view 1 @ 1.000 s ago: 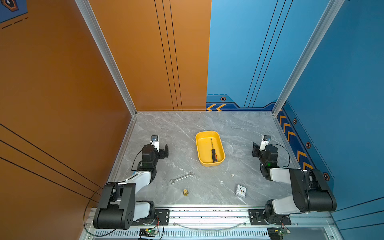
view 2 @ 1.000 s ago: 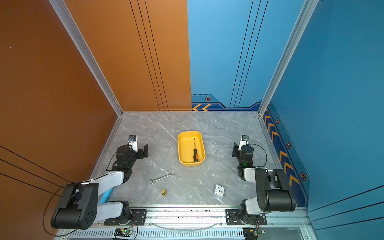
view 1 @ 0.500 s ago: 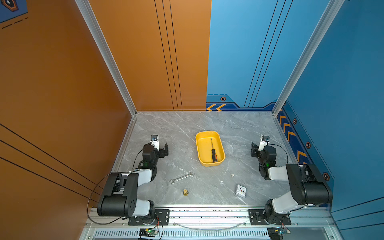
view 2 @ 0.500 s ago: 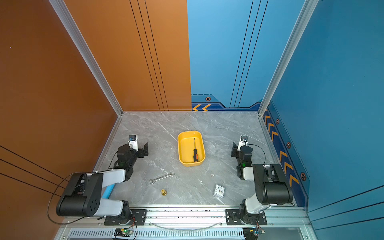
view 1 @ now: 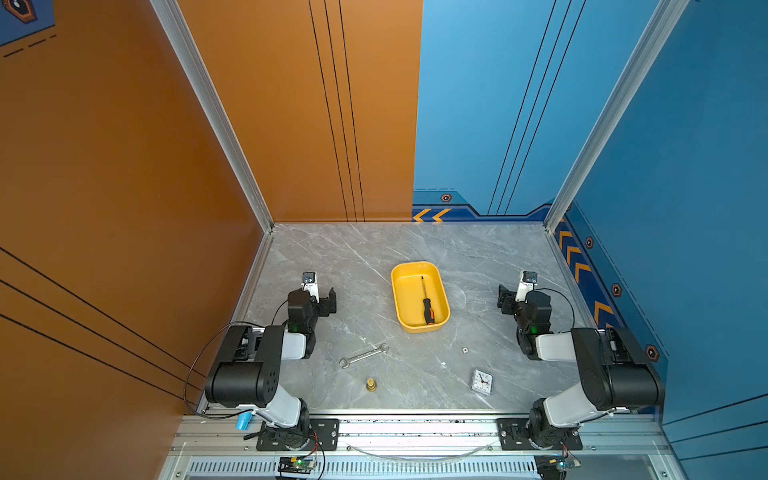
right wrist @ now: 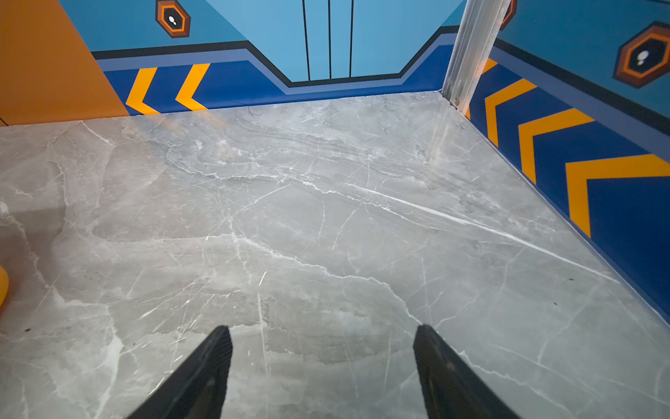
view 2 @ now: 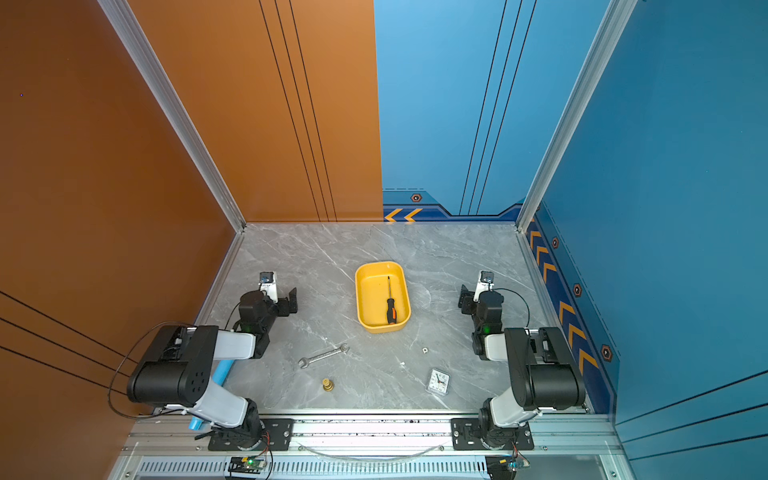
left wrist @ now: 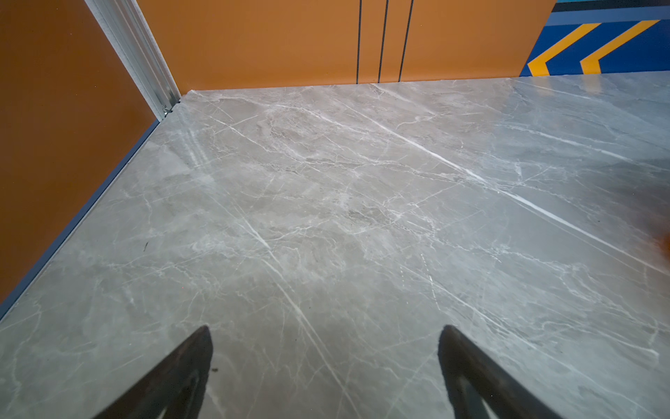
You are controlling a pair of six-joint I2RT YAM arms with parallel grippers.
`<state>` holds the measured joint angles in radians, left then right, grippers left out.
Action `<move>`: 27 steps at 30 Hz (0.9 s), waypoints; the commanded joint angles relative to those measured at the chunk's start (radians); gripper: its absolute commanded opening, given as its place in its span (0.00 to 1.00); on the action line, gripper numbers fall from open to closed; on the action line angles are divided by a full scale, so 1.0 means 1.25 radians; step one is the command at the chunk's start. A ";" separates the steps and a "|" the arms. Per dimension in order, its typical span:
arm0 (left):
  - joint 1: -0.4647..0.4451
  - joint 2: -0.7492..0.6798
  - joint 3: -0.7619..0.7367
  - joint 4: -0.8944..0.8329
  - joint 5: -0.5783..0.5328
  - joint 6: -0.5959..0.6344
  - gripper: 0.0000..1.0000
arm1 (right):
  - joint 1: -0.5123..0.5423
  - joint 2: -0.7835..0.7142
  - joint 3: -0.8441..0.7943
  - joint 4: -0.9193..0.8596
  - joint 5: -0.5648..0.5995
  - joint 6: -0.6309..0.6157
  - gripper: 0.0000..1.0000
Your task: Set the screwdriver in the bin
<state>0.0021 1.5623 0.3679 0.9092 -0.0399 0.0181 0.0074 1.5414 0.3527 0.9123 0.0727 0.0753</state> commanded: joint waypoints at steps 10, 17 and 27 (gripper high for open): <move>0.001 0.001 0.010 0.010 0.006 -0.011 0.98 | 0.006 0.004 0.015 0.002 0.014 -0.005 1.00; -0.002 0.001 0.009 0.010 0.001 -0.010 0.98 | 0.006 0.006 0.015 0.000 0.016 -0.005 1.00; -0.009 0.000 0.009 0.011 -0.016 -0.007 0.98 | 0.006 0.005 0.015 0.000 0.017 -0.006 1.00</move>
<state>-0.0017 1.5623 0.3679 0.9092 -0.0414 0.0109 0.0074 1.5414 0.3542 0.9119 0.0822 0.0746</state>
